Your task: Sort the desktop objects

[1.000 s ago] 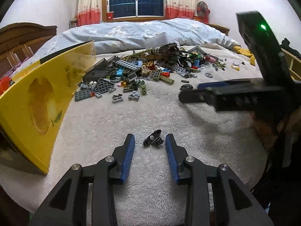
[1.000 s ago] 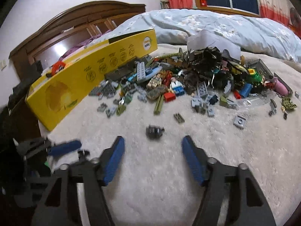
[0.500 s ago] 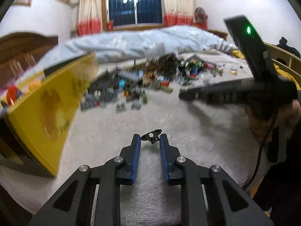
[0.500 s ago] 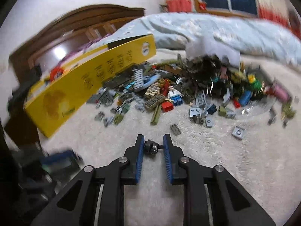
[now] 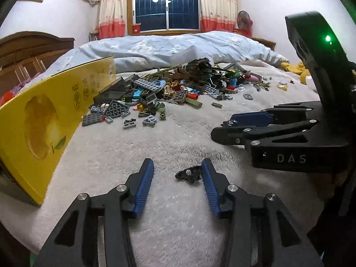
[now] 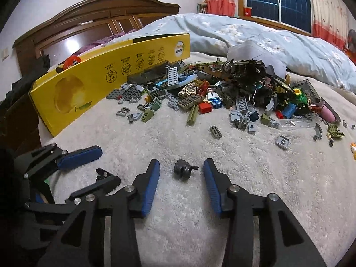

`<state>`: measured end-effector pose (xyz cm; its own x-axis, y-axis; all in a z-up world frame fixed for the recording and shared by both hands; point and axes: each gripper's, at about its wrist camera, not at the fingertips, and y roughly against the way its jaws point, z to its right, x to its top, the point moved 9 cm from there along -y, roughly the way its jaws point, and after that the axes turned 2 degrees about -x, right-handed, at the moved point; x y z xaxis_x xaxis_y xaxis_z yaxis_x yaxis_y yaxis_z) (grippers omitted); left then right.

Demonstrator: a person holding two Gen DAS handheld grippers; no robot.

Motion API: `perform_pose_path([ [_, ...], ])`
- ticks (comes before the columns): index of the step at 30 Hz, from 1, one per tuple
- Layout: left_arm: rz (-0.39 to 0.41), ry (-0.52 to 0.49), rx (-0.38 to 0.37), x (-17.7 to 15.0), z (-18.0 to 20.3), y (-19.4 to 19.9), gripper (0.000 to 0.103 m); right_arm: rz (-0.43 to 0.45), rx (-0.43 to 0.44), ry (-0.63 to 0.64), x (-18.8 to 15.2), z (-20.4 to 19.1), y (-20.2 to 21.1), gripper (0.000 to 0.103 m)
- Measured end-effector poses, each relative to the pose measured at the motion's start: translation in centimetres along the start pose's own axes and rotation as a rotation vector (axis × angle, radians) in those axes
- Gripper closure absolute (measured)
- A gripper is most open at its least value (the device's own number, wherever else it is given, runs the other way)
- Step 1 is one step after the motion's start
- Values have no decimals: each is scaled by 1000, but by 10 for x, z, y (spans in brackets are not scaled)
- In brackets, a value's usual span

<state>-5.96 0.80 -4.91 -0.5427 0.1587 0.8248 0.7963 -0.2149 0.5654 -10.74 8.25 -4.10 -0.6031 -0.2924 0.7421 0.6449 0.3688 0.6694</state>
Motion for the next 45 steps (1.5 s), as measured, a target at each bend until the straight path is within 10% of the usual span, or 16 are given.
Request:
perform_pose_path([
  [3, -17, 14, -36, 3, 5, -1, 81, 7, -25, 3, 0, 1, 0, 84],
  [10, -30, 85, -72, 11, 5, 5, 81, 10, -37, -46, -1, 5, 15, 84],
  [23, 192, 115, -69, 73, 6, 64, 82, 157, -143, -69, 39, -12, 66, 84],
  [45, 344, 115, 396, 89, -158, 134, 82, 340, 54, 91, 143, -164, 25, 84],
])
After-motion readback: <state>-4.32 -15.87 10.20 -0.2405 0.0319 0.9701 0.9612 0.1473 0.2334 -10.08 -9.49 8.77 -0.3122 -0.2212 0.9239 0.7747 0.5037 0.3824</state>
